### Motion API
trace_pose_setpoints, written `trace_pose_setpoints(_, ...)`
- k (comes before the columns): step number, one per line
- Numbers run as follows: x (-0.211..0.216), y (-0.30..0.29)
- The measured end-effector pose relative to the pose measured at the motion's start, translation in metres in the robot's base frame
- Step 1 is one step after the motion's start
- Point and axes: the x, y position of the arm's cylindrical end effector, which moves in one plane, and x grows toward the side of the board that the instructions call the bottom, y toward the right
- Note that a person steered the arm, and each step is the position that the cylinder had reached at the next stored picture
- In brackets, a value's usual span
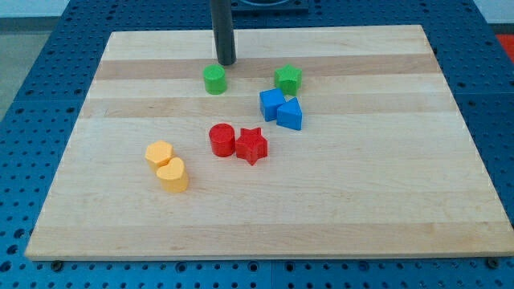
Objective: Place the green circle to the top left of the blue cube
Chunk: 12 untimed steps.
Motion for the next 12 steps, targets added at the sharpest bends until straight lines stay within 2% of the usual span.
trace_pose_setpoints(3,0.023,-0.028)
trace_pose_setpoints(5,0.023,-0.089)
trace_pose_setpoints(6,0.047,-0.091)
trace_pose_setpoints(7,0.056,-0.070)
trace_pose_setpoints(9,0.045,-0.030)
trace_pose_setpoints(12,0.047,-0.012)
